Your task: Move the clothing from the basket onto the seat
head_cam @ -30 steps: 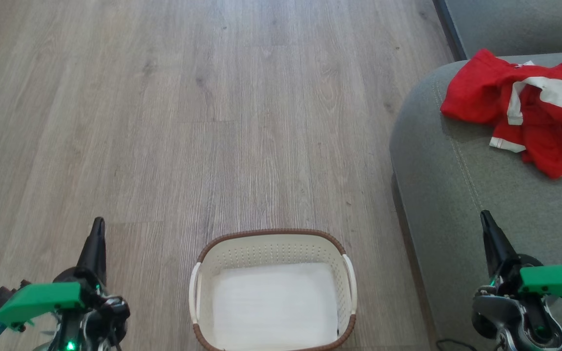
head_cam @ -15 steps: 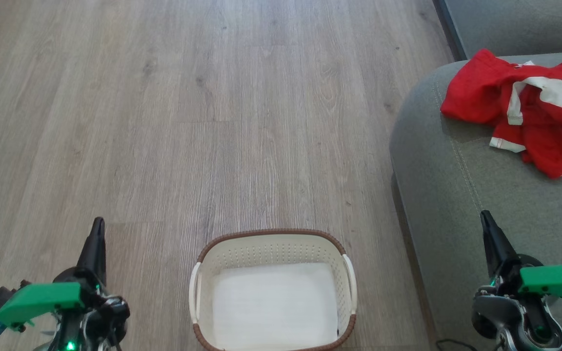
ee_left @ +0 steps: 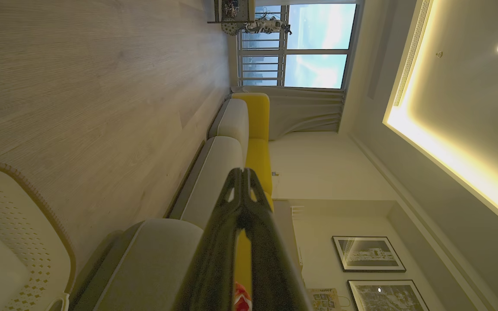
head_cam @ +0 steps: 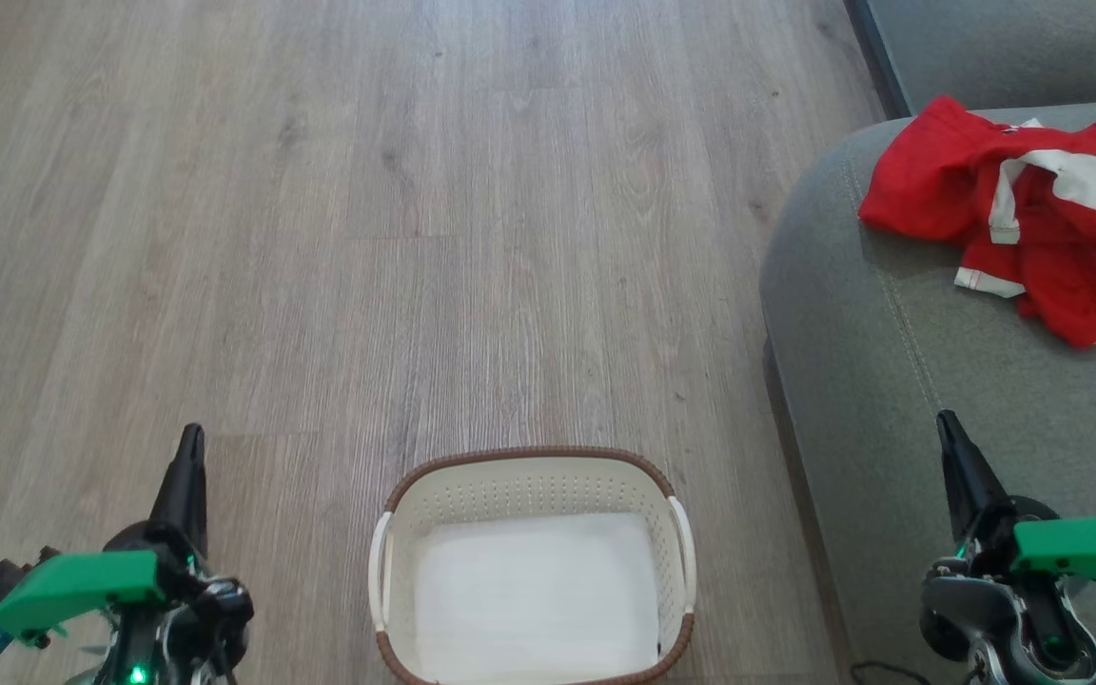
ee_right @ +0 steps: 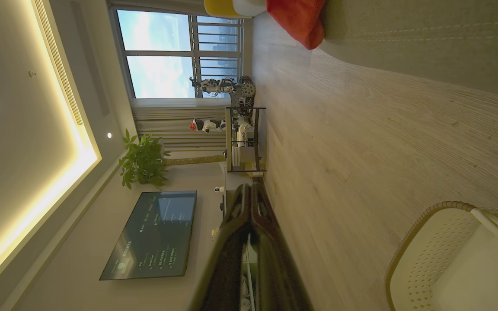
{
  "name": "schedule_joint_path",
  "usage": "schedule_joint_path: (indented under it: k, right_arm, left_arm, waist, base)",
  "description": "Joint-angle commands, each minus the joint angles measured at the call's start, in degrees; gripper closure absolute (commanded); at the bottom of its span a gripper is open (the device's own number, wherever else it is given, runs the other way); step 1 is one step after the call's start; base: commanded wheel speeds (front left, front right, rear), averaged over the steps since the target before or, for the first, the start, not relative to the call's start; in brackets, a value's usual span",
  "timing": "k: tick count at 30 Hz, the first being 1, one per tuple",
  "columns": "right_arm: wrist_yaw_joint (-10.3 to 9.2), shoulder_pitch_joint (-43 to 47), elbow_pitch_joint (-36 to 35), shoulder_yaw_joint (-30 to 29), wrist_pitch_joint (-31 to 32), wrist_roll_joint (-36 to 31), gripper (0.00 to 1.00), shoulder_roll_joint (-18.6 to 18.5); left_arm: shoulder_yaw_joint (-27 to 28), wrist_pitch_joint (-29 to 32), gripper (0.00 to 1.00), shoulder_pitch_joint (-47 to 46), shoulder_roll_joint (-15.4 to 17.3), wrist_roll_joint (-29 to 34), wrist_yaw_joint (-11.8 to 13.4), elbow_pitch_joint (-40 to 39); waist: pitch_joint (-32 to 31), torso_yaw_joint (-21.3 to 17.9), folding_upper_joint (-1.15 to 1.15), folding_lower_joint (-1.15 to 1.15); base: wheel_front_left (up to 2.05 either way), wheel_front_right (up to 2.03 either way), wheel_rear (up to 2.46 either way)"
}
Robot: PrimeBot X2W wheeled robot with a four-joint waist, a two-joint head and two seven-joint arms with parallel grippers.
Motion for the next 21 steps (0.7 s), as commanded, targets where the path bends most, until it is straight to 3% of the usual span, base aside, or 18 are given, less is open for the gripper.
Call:
schedule_joint_path:
  k: [1, 21]
  right_arm:
    - [-0.01, -2.86, -2.16, 0.96, 0.26, 0.35, 1.00, -0.55]
    - [-0.01, -2.86, -2.16, 0.96, 0.26, 0.36, 1.00, -0.55]
  left_arm:
    - [2.00, 0.33, 1.00, -2.85, 0.32, 0.24, -0.37, -1.54]
    - [2.08, 0.40, 1.00, -2.86, 0.26, 0.30, -0.37, -1.54]
  waist:
    - [0.00, 0.00, 0.00, 0.00]
    - [0.00, 0.00, 0.00, 0.00]
  base:
    - [0.00, 0.00, 0.00]
    - [0.00, 0.00, 0.00]
